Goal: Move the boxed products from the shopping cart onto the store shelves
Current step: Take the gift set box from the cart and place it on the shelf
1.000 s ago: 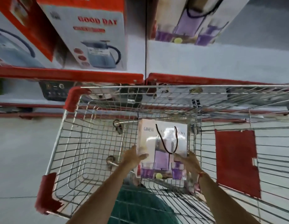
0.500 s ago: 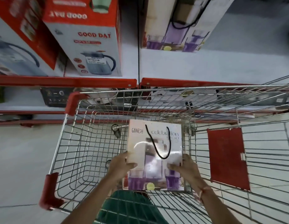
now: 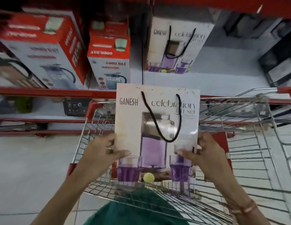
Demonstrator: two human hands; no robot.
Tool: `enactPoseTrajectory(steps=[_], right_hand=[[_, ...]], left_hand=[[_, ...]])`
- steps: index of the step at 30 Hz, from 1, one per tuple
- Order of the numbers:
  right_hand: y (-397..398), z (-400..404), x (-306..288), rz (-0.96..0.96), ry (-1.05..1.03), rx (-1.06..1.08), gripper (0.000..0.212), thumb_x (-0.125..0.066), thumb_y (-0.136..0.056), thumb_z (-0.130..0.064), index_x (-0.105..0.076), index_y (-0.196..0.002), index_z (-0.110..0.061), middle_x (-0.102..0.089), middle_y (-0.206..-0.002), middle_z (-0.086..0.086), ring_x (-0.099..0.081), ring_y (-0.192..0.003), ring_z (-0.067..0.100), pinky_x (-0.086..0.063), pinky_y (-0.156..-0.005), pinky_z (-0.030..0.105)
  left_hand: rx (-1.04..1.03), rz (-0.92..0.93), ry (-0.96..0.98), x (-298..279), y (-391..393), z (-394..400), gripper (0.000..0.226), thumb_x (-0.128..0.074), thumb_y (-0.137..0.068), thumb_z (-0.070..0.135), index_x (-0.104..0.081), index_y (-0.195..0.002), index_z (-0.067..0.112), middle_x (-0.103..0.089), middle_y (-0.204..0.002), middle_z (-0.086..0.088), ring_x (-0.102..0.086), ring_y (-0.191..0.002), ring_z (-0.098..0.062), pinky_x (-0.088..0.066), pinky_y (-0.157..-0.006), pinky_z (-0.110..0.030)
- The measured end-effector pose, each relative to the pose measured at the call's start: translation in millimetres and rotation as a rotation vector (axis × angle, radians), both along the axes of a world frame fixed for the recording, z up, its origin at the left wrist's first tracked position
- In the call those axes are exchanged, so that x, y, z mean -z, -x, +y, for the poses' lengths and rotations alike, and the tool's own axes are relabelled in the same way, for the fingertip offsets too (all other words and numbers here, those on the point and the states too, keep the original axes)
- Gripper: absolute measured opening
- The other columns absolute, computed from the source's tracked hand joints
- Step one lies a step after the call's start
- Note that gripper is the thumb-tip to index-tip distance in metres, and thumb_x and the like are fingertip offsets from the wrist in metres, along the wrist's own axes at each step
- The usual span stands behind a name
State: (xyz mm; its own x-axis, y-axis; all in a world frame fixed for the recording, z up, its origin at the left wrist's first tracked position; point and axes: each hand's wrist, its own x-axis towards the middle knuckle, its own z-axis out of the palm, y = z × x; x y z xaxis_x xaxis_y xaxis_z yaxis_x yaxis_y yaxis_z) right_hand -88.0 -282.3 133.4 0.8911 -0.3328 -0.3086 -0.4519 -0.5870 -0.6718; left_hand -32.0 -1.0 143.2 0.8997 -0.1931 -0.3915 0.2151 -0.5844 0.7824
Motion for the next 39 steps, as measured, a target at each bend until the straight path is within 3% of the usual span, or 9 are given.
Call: enactPoseTrajectory(steps=[5, 13, 17, 19, 24, 29, 32, 35, 39], right_hand=[[-12, -5, -5, -0.051, -0.007, 0.007, 0.055, -0.087, -0.063, -0.033, -0.048, -0.101, -0.029, -0.07, -0.097, -0.012, -0.071, -0.085, 0.011, -0.06, -0.074, 0.036], [-48, -30, 10, -0.345, 0.01, 0.129, 0.051, -0.079, -0.06, -0.046, -0.047, -0.096, -0.029, -0.075, -0.088, -0.014, -0.071, -0.077, -0.004, -0.061, -0.063, 0.027], [-103, -51, 25, -0.512, -0.059, 0.19, 0.049, -0.08, -0.063, -0.039, -0.047, -0.098, -0.032, -0.072, -0.091, -0.013, -0.071, -0.082, -0.005, -0.055, -0.066, 0.007], [-134, -63, 33, -0.558, -0.014, 0.205, 0.048, -0.078, -0.064, -0.044, -0.044, -0.095, -0.029, -0.068, -0.085, -0.018, -0.068, -0.076, -0.011, -0.052, -0.061, 0.004], [-194, -89, 61, -0.576, 0.043, 0.216, 0.046, -0.077, -0.071, -0.046, -0.042, -0.095, -0.028, -0.065, -0.081, -0.022, -0.07, -0.075, 0.006, -0.062, -0.067, 0.036], [-225, -104, 85, -0.616, 0.064, 0.232, 0.041, -0.077, -0.075, -0.036, -0.043, -0.098, -0.03, -0.073, -0.088, -0.007, -0.073, -0.079, 0.009, -0.061, -0.063, 0.02], [-236, -110, 93, -0.623, 0.08, 0.228, 0.041, -0.078, -0.075, -0.033, -0.042, -0.094, -0.024, -0.074, -0.087, -0.002, -0.072, -0.075, 0.009, -0.054, -0.061, 0.009], [-239, -110, 100, -0.625, 0.165, 0.216, 0.043, -0.081, -0.073, -0.028, -0.042, -0.093, -0.021, -0.073, -0.081, 0.0, -0.065, -0.067, 0.005, -0.037, -0.052, -0.008], [-242, -111, 103, -0.606, 0.162, 0.21, 0.043, -0.079, -0.076, -0.021, -0.042, -0.097, -0.019, -0.072, -0.086, -0.001, -0.067, -0.072, 0.01, -0.044, -0.06, -0.001]], left_hand=[[-0.012, -0.034, 0.001, -1, -5, -10, 0.063, -0.082, -0.065, 0.017, -0.057, -0.123, 0.015, -0.069, -0.117, -0.008, -0.069, -0.095, -0.017, -0.058, -0.084, -0.034], [-0.111, -0.378, -0.118, 20, -46, -57, 0.043, -0.083, -0.063, 0.019, -0.068, -0.102, 0.009, -0.078, -0.089, 0.0, -0.067, -0.068, -0.003, -0.047, -0.053, -0.001], [-0.217, -0.53, -0.123, 33, -100, -96, 0.038, -0.081, -0.067, 0.013, -0.068, -0.102, 0.007, -0.077, -0.09, -0.007, -0.072, -0.078, -0.019, -0.06, -0.071, -0.035], [-0.25, -0.542, -0.178, 36, -134, -114, 0.035, -0.079, -0.069, 0.015, -0.067, -0.1, 0.005, -0.077, -0.088, -0.011, -0.071, -0.079, -0.027, -0.057, -0.073, -0.038], [-0.261, -0.622, -0.152, 57, -189, -140, 0.028, -0.08, -0.068, 0.013, -0.067, -0.09, 0.002, -0.077, -0.082, -0.011, -0.072, -0.073, -0.024, -0.052, -0.067, -0.028], [-0.275, -0.7, -0.033, 80, -217, -151, 0.021, -0.078, -0.069, 0.006, -0.067, -0.085, -0.002, -0.077, -0.078, -0.01, -0.072, -0.068, -0.018, -0.051, -0.068, -0.018], [-0.257, -0.693, 0.019, 86, -227, -156, 0.013, -0.074, -0.073, 0.005, -0.066, -0.081, -0.001, -0.077, -0.078, -0.01, -0.073, -0.071, -0.02, -0.06, -0.071, -0.037], [-0.243, -0.7, -0.023, 92, -227, -156, 0.017, -0.077, -0.07, 0.005, -0.067, -0.08, -0.004, -0.077, -0.075, -0.01, -0.073, -0.067, -0.021, -0.062, -0.065, -0.037], [-0.229, -0.686, -0.034, 97, -228, -156, 0.023, -0.077, -0.07, 0.004, -0.067, -0.089, -0.004, -0.076, -0.078, -0.011, -0.071, -0.067, -0.02, -0.055, -0.064, -0.022]])
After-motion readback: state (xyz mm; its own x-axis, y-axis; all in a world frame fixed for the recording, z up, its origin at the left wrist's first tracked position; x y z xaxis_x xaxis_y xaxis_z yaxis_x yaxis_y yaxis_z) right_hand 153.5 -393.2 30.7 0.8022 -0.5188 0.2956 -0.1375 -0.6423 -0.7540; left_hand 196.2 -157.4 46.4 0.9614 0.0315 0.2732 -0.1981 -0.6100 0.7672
